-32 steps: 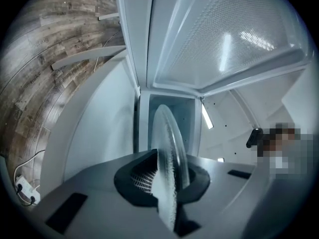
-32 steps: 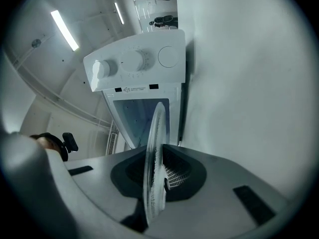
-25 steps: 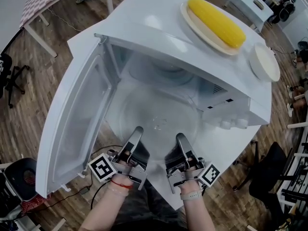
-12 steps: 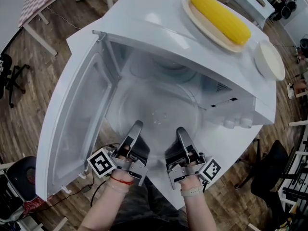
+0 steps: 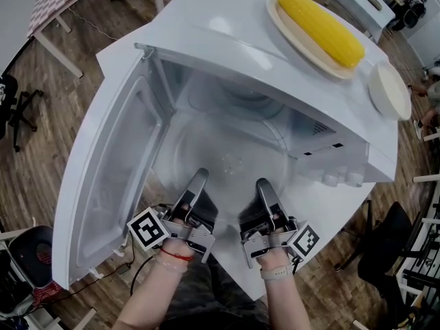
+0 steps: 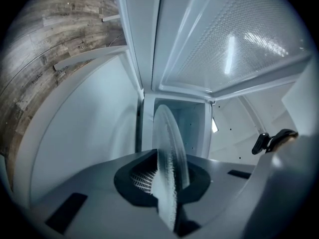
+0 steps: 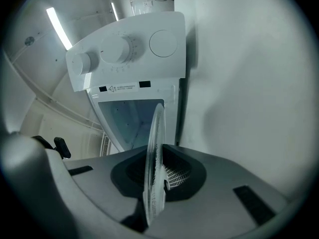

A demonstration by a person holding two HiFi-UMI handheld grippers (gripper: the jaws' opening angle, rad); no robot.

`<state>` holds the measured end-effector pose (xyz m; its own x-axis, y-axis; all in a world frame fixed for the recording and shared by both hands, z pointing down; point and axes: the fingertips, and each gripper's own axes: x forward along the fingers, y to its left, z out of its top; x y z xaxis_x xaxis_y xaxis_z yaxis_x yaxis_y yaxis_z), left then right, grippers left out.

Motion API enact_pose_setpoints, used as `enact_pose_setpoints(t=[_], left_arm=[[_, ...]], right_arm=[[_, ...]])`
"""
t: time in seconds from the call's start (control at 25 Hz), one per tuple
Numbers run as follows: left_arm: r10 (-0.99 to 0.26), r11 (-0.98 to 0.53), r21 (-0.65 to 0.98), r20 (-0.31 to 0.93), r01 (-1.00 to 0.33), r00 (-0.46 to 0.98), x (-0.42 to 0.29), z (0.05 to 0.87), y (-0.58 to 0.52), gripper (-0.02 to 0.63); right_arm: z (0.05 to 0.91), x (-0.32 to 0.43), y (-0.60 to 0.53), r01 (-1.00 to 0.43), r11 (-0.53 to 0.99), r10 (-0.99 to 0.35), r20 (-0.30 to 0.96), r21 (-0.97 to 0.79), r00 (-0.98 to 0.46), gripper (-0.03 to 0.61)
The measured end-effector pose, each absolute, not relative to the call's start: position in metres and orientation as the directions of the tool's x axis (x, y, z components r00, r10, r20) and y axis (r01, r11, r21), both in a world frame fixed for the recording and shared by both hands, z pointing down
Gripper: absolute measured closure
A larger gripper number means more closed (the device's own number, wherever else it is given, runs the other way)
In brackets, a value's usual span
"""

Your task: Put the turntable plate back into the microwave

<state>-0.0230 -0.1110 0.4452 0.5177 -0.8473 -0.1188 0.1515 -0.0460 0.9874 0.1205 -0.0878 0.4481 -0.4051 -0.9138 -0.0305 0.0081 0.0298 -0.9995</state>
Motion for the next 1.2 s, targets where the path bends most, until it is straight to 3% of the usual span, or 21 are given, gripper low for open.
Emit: enact_pose_setpoints(t=[1.2], left_arm=[[-0.860, -0.034, 0.989, -0.101, 0.141, 0.500, -0.018, 0.446, -0.147, 0.581]], right_arm=[[0.449, 0.126, -0.123, -0.017, 0.006, -0.917, 0.002, -1.000, -0.398, 0.537]])
